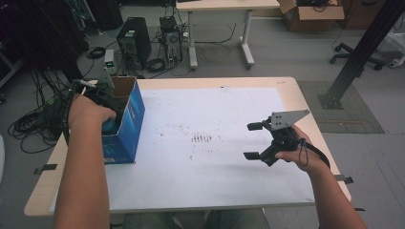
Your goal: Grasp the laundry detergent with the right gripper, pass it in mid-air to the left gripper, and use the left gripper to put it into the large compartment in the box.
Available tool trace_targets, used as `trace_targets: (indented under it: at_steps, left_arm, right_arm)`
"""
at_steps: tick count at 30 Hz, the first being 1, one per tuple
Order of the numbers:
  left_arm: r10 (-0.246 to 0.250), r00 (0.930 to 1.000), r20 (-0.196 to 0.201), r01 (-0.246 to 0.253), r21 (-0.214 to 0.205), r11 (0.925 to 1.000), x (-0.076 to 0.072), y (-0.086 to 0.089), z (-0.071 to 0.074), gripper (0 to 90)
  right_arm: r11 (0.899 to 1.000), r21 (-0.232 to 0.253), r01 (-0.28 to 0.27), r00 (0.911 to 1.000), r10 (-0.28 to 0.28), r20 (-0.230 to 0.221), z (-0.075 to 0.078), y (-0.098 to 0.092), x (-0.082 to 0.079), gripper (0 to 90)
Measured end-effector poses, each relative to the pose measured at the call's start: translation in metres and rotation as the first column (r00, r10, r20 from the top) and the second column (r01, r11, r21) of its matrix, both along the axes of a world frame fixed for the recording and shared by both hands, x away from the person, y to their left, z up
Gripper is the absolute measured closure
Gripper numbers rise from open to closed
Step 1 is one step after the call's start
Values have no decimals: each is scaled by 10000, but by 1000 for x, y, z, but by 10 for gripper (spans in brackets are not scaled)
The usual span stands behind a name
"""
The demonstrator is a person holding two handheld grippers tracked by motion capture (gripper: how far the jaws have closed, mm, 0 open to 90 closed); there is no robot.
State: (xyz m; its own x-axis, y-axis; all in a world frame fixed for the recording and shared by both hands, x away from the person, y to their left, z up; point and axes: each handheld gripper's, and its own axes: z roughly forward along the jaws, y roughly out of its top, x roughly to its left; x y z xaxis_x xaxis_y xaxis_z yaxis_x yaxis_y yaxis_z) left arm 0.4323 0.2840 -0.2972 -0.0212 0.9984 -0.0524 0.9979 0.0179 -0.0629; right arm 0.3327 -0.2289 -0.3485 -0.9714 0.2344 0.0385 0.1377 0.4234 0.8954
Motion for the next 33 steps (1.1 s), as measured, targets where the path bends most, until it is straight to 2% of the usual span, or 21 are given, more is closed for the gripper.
trace_targets:
  at_steps: [12, 16, 22, 28, 33]
  left_arm:
    - [-133, 9999, 74, 132, 146, 9998, -2, -5, 14, 286]
    - [-38, 10000, 70, 36, 231, 9997, -4, -4, 18, 272]
    - [18, 9995, 305, -28, 316, 9995, -7, -3, 29, 257]
    - [-154, 9988, 465, 138, 348, 9993, -11, -5, 44, 221]
    - [-283, 9984, 489, 265, 373, 9990, -15, -8, 55, 151]
  right_arm:
    - [10000, 38, -66, 9999, 66, 77, 3, 1, -1, 5]
    - [10000, 35, -73, 9999, 73, 94, 4, 1, -2, 5]
    - [9999, 56, -124, 9998, 123, 141, 5, 2, -2, 5]
    - [9999, 97, -132, 9997, 130, 211, 8, 2, -3, 5]
    - [9999, 89, -143, 9995, 140, 296, 13, 1, -4, 5]
